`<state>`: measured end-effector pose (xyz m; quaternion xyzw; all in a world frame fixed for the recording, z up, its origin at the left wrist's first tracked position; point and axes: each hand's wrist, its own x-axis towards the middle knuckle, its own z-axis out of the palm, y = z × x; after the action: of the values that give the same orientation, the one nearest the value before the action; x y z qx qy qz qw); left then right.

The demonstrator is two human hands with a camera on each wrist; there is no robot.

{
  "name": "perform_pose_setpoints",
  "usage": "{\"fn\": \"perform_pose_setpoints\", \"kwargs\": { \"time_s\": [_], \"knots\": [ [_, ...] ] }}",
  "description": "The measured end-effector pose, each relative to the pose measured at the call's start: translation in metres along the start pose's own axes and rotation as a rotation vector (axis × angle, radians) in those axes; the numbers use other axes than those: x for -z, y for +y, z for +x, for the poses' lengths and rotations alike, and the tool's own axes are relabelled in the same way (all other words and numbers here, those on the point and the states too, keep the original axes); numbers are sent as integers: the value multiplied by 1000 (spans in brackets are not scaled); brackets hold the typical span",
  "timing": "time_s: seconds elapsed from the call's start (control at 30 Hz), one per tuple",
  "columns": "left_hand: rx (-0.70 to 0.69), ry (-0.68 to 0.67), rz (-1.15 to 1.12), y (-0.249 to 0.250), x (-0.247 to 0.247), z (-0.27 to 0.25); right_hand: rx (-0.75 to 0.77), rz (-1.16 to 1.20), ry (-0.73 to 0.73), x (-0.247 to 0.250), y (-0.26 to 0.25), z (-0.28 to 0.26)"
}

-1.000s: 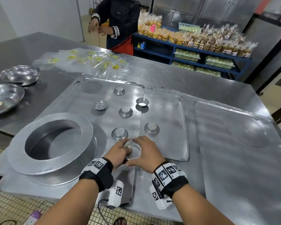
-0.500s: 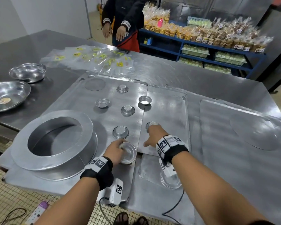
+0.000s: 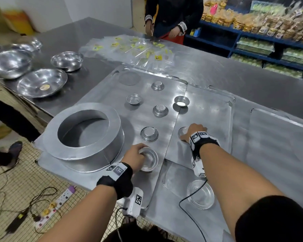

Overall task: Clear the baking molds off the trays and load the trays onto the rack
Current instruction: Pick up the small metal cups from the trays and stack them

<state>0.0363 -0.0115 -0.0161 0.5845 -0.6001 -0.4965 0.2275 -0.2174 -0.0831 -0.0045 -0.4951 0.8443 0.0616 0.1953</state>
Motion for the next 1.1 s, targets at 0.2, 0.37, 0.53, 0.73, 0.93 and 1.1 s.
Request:
{"fn": "perform_pose_setpoints", "kwargs": {
  "time_s": [0.2, 0.37, 0.53, 0.73, 0.93, 1.1],
  "knots": [
    [44, -7, -62, -7, 0, -5, -25, 24, 7, -2, -3, -6],
    [73, -28, -137, -8, 8, -4, -2, 114, 68, 2, -10, -18],
    [119, -14, -209, -6, 17, 5, 53, 329, 173, -1, -28, -48],
    [237, -55, -437, -4, 24, 16, 245, 596, 229, -15, -41, -98],
    [365, -137, -628, -5, 21, 21, 472, 830, 292, -40, -56, -141],
    [302, -209, -646, 6, 23, 17, 529, 898, 182, -56, -59, -150]
  ]
}}
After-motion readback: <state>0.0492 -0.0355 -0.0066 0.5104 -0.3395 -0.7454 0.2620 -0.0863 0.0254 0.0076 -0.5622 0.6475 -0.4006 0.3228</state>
